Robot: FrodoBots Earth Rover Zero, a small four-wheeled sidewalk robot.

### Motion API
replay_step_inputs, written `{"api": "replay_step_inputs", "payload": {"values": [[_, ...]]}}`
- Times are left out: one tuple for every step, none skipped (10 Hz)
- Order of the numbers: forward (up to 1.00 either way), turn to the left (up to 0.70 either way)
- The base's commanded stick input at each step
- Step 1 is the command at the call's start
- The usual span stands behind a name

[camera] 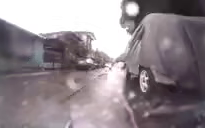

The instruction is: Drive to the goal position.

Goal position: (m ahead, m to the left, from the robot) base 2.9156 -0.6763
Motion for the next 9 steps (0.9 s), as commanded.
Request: {"api": "replay_step_inputs", "payload": {"values": [[1.0,0.0],[1.0,0.0],[1.0,0.0],[1.0,0.0],[1.0,0.0],[1.0,0.0],[1.0,0.0],[1.0,0.0],[1.0,0.0]]}}
